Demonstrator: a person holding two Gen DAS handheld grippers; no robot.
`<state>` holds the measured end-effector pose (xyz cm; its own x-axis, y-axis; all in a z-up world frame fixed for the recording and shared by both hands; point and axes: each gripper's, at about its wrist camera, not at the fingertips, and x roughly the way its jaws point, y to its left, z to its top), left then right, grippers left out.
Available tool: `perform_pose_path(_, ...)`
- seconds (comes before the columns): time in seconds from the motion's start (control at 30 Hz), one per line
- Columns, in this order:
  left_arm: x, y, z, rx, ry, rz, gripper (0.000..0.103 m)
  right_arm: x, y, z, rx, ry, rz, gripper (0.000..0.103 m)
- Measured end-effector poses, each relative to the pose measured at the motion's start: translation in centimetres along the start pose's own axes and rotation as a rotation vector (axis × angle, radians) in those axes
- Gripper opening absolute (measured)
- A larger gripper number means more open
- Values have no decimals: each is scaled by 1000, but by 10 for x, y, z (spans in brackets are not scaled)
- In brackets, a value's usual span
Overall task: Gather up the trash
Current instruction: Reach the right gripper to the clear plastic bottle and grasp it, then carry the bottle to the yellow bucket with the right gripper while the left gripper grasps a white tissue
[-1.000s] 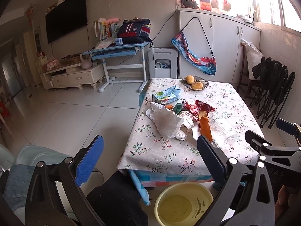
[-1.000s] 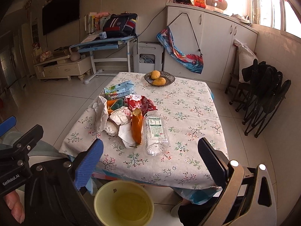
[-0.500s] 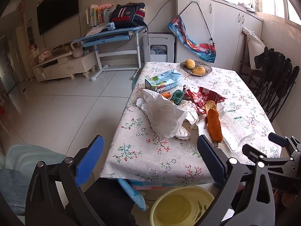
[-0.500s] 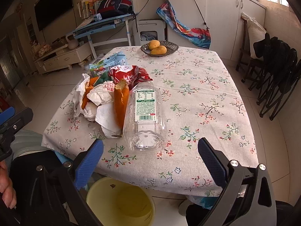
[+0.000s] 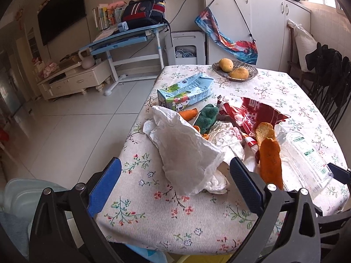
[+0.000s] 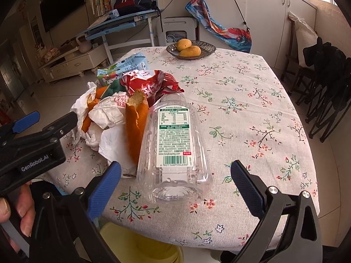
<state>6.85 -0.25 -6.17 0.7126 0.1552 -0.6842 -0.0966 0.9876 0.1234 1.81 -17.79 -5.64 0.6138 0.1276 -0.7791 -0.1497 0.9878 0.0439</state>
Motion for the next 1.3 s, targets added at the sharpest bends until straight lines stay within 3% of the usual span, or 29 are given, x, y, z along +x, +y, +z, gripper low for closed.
perform_pose_path(0.07, 10, -1, 3, 6, 2, 4, 89, 5, 0, 1, 13, -1, 16, 94)
perform_pose_path(0.17, 23, 3, 7, -18, 28, -44, 62, 11, -2, 2, 38, 4, 41, 82)
perform_pose_path(0.23, 28, 8, 8, -35, 48, -76, 25, 12, -6, 2, 56, 6, 60, 79)
perform_pose_path(0.33, 28, 17, 7, -64, 47, -113, 5, 16, -11, 1, 86, 19, 91, 62)
perform_pose_path(0.37, 25, 20, 7, -71, 41, -122, 2, 17, -13, 1, 98, 25, 109, 57)
perform_pose_path(0.73, -22, 65, 2, -163, -25, -224, 2, 11, -30, -7, 266, 8, 263, 57)
perform_pose_path(0.93, -57, 74, -2, -154, -69, -253, 2, -1, -41, -11, 349, -3, 325, 57)
perform_pose_path(1.3, -125, 77, 0, -118, -138, -337, 2, -48, -55, -13, 388, -77, 357, 57)
